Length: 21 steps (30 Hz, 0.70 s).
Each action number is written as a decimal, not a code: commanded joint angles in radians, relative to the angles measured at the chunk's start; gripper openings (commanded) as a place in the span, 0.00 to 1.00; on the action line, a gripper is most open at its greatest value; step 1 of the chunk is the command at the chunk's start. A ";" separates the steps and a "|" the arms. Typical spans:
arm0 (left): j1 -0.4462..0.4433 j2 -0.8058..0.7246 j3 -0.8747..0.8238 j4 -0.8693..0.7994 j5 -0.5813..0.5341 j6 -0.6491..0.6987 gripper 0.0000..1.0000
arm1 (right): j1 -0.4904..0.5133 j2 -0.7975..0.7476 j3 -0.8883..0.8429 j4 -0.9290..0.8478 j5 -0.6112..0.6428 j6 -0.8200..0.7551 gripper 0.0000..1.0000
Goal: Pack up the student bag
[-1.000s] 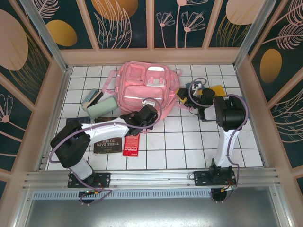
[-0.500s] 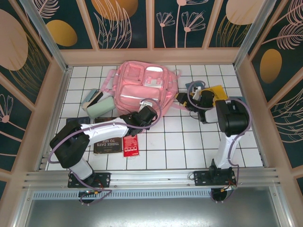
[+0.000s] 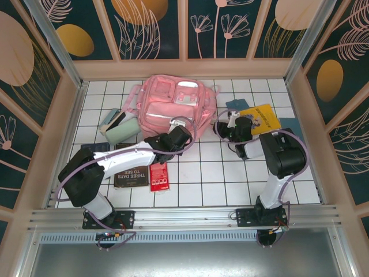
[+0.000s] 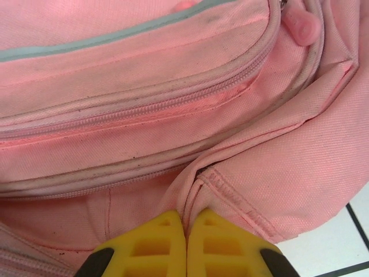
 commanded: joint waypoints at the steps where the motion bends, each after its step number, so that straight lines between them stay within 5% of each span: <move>1: 0.013 -0.064 0.062 -0.031 -0.105 -0.003 0.00 | -0.006 0.021 -0.008 0.107 0.006 -0.057 0.32; 12: 0.014 -0.069 0.145 -0.073 -0.131 0.030 0.00 | -0.059 0.108 0.022 0.269 -0.221 -0.006 0.34; 21: 0.012 -0.069 0.155 -0.082 -0.122 0.036 0.00 | -0.063 0.170 0.155 0.150 -0.282 -0.002 0.37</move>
